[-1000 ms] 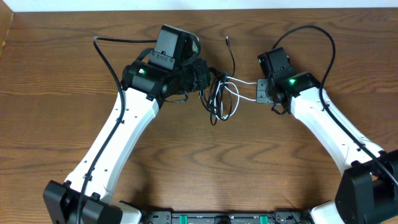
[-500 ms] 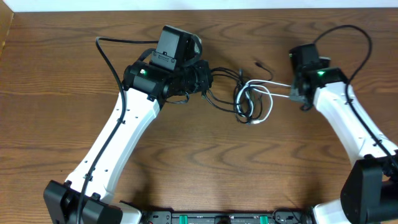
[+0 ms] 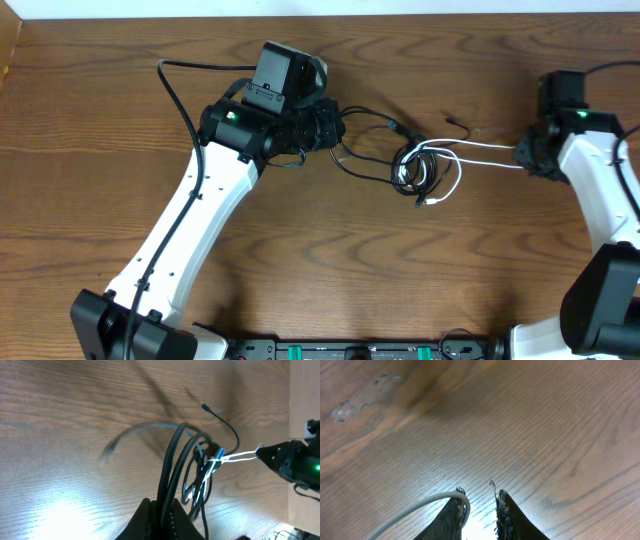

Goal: Untangle cables

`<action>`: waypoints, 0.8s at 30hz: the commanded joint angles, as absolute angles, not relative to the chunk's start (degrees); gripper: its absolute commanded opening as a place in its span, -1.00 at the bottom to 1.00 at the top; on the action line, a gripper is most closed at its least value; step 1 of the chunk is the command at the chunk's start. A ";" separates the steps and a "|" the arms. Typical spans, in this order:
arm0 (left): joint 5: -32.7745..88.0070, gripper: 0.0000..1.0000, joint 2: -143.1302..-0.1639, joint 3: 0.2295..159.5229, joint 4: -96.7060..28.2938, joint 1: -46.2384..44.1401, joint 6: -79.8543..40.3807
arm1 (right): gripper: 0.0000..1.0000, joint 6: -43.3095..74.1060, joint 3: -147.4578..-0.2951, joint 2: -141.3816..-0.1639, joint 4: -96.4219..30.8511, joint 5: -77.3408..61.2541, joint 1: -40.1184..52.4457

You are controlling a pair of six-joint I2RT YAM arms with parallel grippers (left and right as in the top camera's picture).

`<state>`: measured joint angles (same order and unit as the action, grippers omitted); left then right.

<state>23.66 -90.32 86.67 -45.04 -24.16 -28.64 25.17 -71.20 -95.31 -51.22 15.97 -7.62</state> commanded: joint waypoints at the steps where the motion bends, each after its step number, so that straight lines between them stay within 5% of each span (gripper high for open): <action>1: 21.30 -0.85 -90.02 87.13 -45.47 -23.42 -25.69 | -0.64 24.21 -71.48 -95.94 -51.20 13.52 -10.98; 11: 9.76 -0.85 -89.97 87.15 -48.16 -21.02 -20.45 | -0.65 20.53 -71.48 -95.94 -50.33 6.46 -11.64; 24: 9.78 -0.85 -87.48 103.61 -50.11 -8.16 -13.28 | -0.67 20.56 -71.48 -97.01 -50.37 6.44 -11.64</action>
